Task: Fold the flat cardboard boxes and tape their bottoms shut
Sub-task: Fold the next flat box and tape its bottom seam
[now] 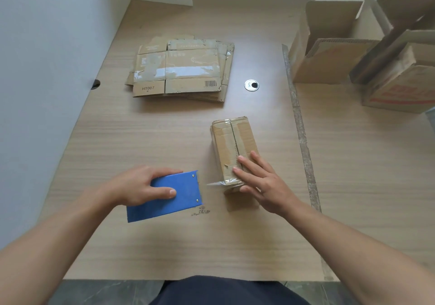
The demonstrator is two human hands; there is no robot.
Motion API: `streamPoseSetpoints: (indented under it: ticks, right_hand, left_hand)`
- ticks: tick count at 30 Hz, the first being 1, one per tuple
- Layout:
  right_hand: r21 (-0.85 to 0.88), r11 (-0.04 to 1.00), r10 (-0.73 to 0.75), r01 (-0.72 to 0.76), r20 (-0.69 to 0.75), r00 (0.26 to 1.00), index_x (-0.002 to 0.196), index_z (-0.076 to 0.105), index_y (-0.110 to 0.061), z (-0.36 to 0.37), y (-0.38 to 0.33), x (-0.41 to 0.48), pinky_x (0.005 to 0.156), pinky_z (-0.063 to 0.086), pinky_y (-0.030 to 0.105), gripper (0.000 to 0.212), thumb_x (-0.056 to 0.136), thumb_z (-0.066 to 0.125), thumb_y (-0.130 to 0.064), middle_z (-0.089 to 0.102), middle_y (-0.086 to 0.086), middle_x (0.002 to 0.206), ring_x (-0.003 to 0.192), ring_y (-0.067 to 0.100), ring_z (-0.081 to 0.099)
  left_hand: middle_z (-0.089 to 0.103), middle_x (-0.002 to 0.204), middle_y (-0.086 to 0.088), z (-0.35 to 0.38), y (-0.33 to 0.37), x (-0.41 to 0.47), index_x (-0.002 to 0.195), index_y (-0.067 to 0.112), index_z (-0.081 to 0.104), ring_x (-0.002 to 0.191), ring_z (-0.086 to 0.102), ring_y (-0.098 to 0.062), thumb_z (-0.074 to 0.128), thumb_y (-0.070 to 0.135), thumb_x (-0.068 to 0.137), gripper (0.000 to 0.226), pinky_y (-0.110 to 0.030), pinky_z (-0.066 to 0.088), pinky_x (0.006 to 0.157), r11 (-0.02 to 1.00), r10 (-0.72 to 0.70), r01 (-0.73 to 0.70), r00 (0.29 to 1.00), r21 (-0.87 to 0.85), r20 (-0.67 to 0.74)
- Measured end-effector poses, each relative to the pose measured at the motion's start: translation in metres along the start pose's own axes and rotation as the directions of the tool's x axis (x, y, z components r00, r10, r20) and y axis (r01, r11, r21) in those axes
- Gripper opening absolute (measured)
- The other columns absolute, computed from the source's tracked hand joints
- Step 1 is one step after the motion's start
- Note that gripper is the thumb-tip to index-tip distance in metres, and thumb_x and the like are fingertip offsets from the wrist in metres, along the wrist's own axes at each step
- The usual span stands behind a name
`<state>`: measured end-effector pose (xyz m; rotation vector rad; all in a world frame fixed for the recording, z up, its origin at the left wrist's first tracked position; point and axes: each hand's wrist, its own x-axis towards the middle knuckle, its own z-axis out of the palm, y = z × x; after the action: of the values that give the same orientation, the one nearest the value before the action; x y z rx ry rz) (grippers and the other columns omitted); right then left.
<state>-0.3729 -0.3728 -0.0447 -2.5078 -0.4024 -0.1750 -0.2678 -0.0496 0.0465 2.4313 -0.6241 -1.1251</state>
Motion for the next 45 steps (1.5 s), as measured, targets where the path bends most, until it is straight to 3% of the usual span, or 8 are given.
streamPoseSetpoints:
  ticks: [5,9,13,21,31,36,41,45]
  right_hand:
    - [0.065,0.996,0.065,-0.063,-0.024,0.998,0.127,0.067,-0.010,0.005,-0.005,0.001,0.113,0.031,0.051,0.040,0.087,0.071,-0.012,0.051,0.013,0.144,0.140,0.042,0.033]
    - [0.079,0.993,0.089,-0.087,-0.033,0.995,0.125,0.068,-0.010,0.006,-0.006,0.001,0.112,0.033,0.051,0.037,0.088,0.071,-0.011,0.052,0.011,0.143,0.140,0.040,0.035]
    - [0.088,0.991,0.101,-0.099,-0.020,0.995,0.125,0.068,-0.012,0.006,-0.010,0.002,0.115,0.029,0.045,0.036,0.089,0.069,-0.013,0.052,0.009,0.143,0.140,0.038,0.035]
    - [0.211,0.950,0.242,-0.229,-0.038,0.969,0.120,0.072,-0.013,0.006,-0.020,0.005,0.117,0.013,0.014,0.028,0.092,0.065,-0.014,0.051,-0.002,0.139,0.141,0.027,0.031]
    - [0.320,0.892,0.385,-0.321,-0.162,0.909,0.112,0.075,-0.014,0.014,-0.027,0.007,0.111,0.016,0.006,0.023,0.091,0.069,-0.007,0.058,0.000,0.137,0.139,0.020,0.035]
    - [0.338,0.876,0.404,-0.344,-0.123,0.907,0.110,0.077,-0.012,0.012,-0.029,0.008,0.112,0.020,0.015,0.021,0.091,0.069,-0.006,0.060,0.004,0.135,0.140,0.027,0.037]
    - [0.403,0.839,0.421,-0.365,-0.058,0.905,0.122,0.070,-0.017,-0.007,-0.025,0.014,0.116,0.029,0.035,0.032,0.091,0.069,-0.010,0.056,-0.003,0.139,0.139,0.019,0.038]
    - [0.432,0.809,0.500,-0.398,-0.149,0.853,0.143,0.047,-0.033,-0.010,-0.026,0.005,0.118,0.021,0.029,0.064,0.087,0.075,-0.023,0.019,-0.005,0.162,0.147,0.014,0.020]
  left_hand:
    - [0.064,0.113,0.017,0.008,0.004,0.022,0.138,0.058,0.040,0.099,0.057,-0.013,0.051,0.065,0.080,0.059,-0.031,0.048,0.082,0.964,-0.046,0.086,0.986,0.252,-0.158]
    - [0.062,0.091,0.014,0.027,0.011,0.034,0.138,0.058,0.032,0.084,0.056,-0.019,0.040,0.066,0.081,0.058,-0.033,0.048,0.069,0.936,-0.032,0.150,0.938,0.319,-0.346]
    - [0.059,0.081,0.013,0.035,0.019,0.039,0.138,0.056,0.020,0.076,0.052,-0.020,0.030,0.069,0.079,0.061,-0.031,0.035,0.059,0.912,0.003,0.185,0.889,0.365,-0.458]
    - [0.067,0.082,0.003,0.062,0.052,0.045,0.142,0.049,0.022,0.074,0.063,-0.029,0.038,0.062,0.092,0.054,-0.030,0.033,0.055,0.877,0.041,0.250,0.812,0.411,-0.582]
    - [0.050,0.070,0.002,0.070,0.087,0.057,0.142,0.041,0.027,0.073,0.057,-0.030,0.040,0.055,0.095,0.050,-0.031,0.036,0.059,0.852,-0.136,0.420,0.754,0.313,-0.642]
    - [0.065,0.086,-0.002,0.066,0.093,0.063,0.143,0.037,0.026,0.082,0.063,-0.031,0.042,0.054,0.097,0.052,-0.032,0.035,0.061,0.819,-0.085,0.409,0.780,0.403,-0.620]
    - [0.051,0.076,0.002,0.053,0.082,0.051,0.143,0.045,0.023,0.071,0.049,-0.028,0.038,0.058,0.096,0.052,-0.032,0.036,0.061,0.844,-0.139,0.427,0.759,0.325,-0.636]
    - [0.056,0.079,0.004,0.034,0.074,0.034,0.148,0.049,0.018,0.066,0.048,-0.026,0.035,0.061,0.096,0.056,-0.030,0.035,0.056,0.850,-0.082,0.427,0.687,0.310,-0.722]
